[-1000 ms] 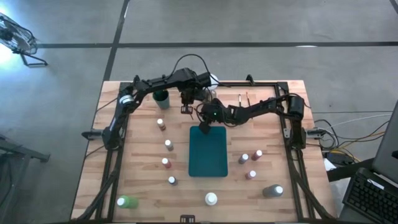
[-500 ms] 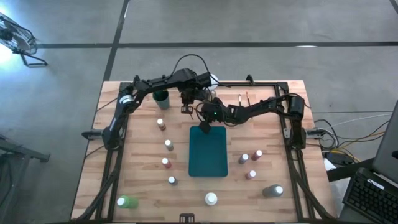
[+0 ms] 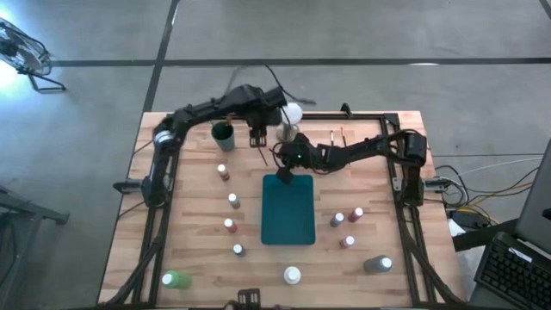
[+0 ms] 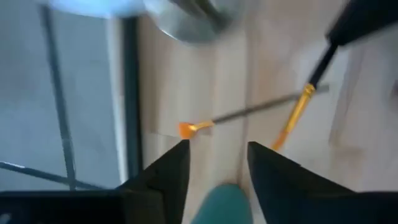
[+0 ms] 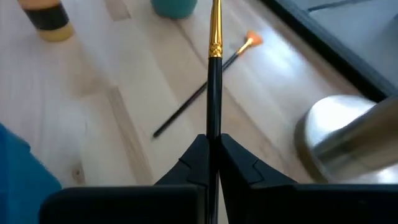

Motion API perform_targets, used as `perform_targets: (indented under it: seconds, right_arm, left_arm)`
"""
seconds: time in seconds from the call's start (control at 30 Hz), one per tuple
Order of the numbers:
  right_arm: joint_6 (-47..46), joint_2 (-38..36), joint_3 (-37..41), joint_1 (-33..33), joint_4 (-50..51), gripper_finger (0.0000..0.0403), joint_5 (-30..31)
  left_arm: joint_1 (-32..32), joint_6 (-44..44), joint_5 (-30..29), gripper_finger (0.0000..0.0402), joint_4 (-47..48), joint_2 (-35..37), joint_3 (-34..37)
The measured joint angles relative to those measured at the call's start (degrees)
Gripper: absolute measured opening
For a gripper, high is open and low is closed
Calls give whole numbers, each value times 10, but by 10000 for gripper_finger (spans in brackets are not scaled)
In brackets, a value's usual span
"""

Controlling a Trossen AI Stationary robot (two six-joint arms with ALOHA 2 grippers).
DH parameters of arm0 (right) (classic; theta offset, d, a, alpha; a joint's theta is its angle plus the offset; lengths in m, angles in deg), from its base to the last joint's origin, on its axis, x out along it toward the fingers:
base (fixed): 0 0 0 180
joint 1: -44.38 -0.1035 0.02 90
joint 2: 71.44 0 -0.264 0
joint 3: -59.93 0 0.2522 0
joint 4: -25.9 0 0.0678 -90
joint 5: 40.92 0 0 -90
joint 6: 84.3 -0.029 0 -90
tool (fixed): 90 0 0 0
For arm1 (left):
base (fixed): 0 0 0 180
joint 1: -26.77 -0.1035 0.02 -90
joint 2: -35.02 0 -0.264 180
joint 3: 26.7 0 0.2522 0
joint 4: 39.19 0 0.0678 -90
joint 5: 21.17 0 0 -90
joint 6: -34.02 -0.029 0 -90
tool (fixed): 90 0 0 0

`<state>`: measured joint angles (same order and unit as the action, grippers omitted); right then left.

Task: Pick & Place Paint Supplies
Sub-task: Put the yellow paint brush into the green cup

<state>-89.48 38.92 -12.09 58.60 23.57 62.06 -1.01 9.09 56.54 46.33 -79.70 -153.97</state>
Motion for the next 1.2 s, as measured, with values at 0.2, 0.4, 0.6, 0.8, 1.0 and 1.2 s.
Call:
perform_targets:
  seconds: [0.2, 0.4, 0.6, 0.8, 1.0, 1.2]
  right_arm:
    - [19, -51, 3, 0, 26, 10, 19]
    - [36, -121, 7, -14, 50, 10, 23]
    - [59, -202, 32, -32, 37, 10, 22]
    - [55, -293, 111, -33, -82, 10, -29]
    - [52, -345, 168, -36, -268, 10, -114]
    - [52, -353, 161, -42, -265, 10, -120]
  left_arm:
    - [-29, 35, 24, 192, -55, 91, 4]
    - [-35, 64, 26, 191, -91, 182, 20]
    - [-35, 86, 88, 191, -211, 297, 141]
    - [-35, 123, 173, 191, -461, 440, 374]
    - [-31, 260, 314, 191, -927, 515, 615]
    - [-24, 385, 343, 191, -1197, 498, 727]
